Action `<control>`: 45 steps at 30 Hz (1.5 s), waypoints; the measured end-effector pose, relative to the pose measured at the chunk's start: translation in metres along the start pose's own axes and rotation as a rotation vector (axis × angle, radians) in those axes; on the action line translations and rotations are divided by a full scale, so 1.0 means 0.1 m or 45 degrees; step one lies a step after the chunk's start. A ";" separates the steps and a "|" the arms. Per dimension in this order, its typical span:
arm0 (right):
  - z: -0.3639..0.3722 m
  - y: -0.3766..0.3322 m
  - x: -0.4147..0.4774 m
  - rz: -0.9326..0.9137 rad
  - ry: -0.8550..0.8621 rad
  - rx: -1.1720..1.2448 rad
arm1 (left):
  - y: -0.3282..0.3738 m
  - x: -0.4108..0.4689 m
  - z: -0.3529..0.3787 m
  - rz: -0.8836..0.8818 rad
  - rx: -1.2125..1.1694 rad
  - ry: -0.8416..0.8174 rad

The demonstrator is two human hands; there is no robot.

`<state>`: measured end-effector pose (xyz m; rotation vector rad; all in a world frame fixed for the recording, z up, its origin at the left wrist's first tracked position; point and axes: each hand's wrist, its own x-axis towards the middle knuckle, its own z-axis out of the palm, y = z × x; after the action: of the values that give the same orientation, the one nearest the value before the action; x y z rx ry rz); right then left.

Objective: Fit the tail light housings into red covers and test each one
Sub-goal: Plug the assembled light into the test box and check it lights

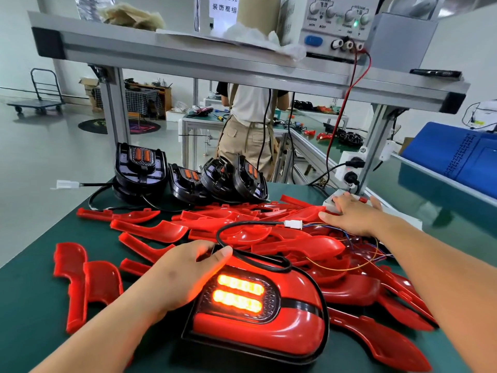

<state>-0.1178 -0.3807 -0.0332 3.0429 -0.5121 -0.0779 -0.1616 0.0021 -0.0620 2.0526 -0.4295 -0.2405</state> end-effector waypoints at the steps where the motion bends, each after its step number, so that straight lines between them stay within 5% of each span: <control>1: 0.00 0.00 0.00 0.003 -0.002 0.002 | 0.01 0.00 0.00 0.000 -0.017 -0.011; 15: 0.02 0.02 0.00 -0.007 -0.016 0.023 | 0.01 -0.01 -0.01 0.000 -0.013 -0.017; 23: -0.24 -0.05 -0.15 -0.058 -0.035 0.402 | -0.02 0.02 0.03 0.014 -0.097 -0.019; 27: -0.40 -0.36 -0.25 -0.269 0.171 0.299 | -0.02 0.04 0.01 0.028 -0.078 0.023; 34: -0.20 -0.79 -0.30 -0.261 0.026 -0.177 | 0.01 0.00 -0.11 -0.013 -0.097 0.148; 45: -0.14 -0.79 -0.28 -0.241 0.165 -0.105 | -0.03 0.01 -0.26 0.033 -0.098 0.456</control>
<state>-0.1175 -0.2961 -0.0228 2.9810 -0.2059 0.0878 -0.1514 0.0238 -0.0514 1.9610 -0.2211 0.1247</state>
